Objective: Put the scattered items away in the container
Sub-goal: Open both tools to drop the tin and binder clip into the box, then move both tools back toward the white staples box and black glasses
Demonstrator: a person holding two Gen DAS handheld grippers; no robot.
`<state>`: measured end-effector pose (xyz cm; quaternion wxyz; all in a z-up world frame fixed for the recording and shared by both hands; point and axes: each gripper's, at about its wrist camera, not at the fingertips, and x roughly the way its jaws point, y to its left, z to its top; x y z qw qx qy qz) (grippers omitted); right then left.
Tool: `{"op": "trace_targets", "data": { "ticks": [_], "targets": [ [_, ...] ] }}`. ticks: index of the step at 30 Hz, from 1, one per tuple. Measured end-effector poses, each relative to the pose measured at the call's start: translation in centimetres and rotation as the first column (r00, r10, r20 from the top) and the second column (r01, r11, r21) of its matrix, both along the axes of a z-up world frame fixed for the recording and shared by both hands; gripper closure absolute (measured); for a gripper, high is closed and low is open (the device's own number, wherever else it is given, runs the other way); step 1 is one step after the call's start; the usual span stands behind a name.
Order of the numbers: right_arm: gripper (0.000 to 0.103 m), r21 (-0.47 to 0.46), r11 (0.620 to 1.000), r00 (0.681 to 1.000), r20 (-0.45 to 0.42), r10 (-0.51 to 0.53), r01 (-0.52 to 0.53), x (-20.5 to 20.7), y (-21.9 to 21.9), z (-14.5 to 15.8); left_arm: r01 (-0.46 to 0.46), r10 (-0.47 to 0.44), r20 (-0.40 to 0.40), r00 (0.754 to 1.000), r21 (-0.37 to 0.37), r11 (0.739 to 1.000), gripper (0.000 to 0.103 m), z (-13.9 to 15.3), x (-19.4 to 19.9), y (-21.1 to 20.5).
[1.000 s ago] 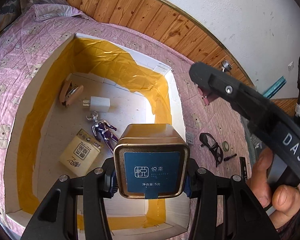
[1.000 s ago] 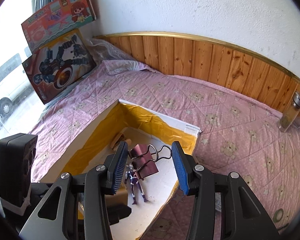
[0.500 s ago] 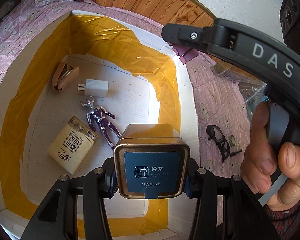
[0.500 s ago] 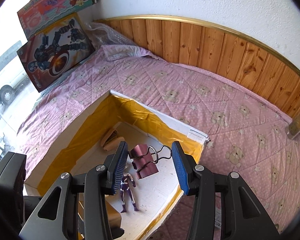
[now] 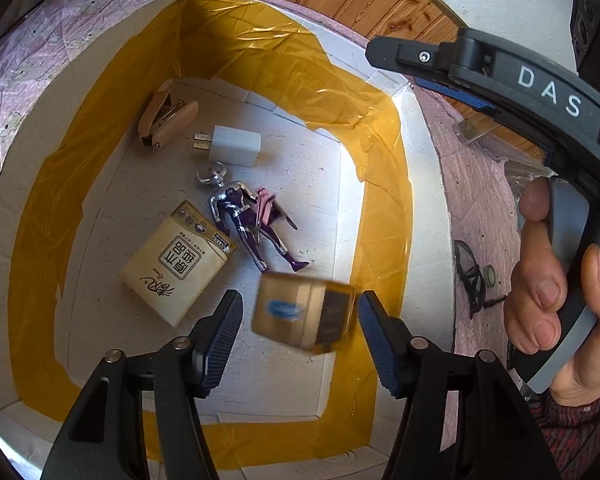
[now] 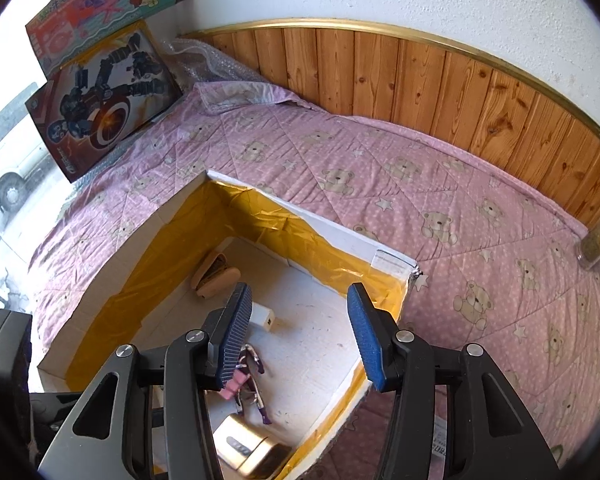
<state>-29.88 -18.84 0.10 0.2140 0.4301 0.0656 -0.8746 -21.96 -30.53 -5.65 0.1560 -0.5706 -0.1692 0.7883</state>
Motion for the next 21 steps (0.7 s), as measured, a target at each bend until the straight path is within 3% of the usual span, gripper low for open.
{"op": "trace_targets", "data": {
  "ticks": [21],
  "targets": [
    [0.05, -0.059, 0.998, 1.0, -0.003, 0.018, -0.018, 4.2, 1.2, 1.8, 0.032, -0.037, -0.093, 0.995, -0.055, 0.998, 0.042, 4.2, 3.3, 1.6]
  ]
}}
